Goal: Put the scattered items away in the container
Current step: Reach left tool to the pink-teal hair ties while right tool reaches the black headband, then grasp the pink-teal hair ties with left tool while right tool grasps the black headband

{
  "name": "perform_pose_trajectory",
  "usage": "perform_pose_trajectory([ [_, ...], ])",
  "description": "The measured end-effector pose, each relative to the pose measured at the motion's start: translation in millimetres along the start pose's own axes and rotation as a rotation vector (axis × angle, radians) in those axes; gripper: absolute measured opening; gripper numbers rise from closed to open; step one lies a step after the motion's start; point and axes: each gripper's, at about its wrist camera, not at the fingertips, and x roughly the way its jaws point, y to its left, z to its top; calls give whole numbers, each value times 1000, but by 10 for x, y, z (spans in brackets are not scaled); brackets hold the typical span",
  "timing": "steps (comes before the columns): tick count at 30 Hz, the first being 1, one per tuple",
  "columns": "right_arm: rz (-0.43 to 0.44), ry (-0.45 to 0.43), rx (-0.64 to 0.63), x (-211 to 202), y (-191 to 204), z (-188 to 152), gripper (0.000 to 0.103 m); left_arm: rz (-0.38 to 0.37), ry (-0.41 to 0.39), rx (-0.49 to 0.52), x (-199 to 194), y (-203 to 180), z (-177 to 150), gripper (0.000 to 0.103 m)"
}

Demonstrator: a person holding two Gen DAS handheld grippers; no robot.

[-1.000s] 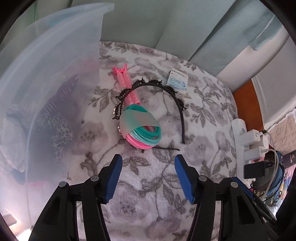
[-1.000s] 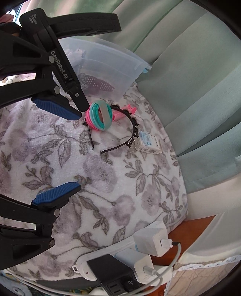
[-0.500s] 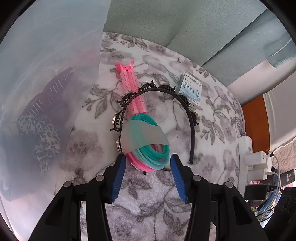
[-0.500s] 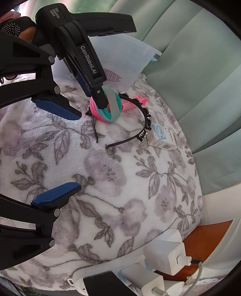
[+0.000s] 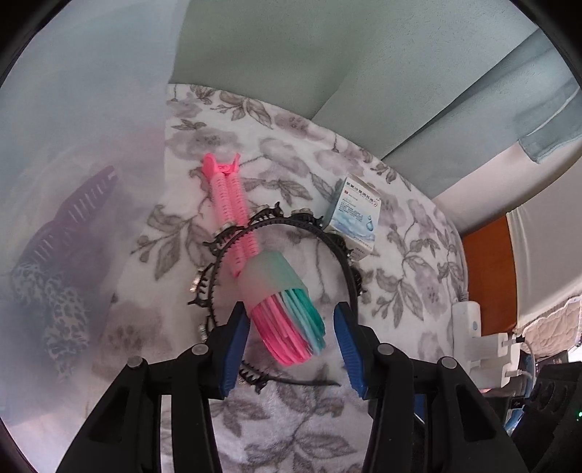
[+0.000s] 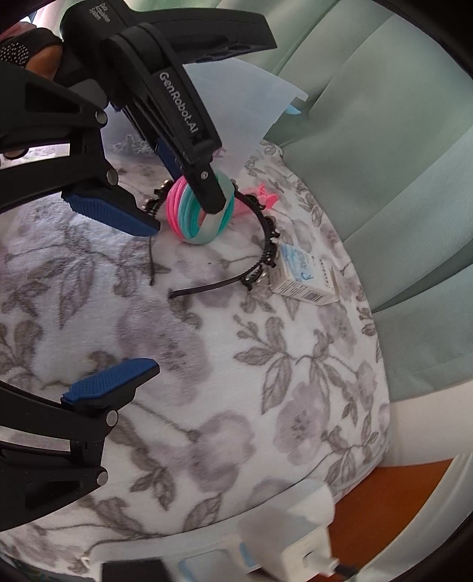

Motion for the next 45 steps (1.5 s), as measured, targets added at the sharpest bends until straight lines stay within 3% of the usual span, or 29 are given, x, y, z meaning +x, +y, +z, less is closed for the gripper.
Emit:
perform_pose_trajectory([
  [8,0,-5,-35,181,15,231,73,72,20,-12,155,49,68,41],
  [19,6,16,-102,405,48,365,73,73,-8,0,120,56,83,31],
  [29,29,5,-248,546,209,485,73,124,-76,61,-97,8,114,30],
  [36,33,2,-236,670,223,603,71,147,-98,95,-210,-15,131,30],
  [41,3,-7,-257,761,290,651,64,173,-93,110,-266,10,75,30],
  [45,-52,-23,-269,789,329,649,48,163,-84,106,-283,22,41,30],
])
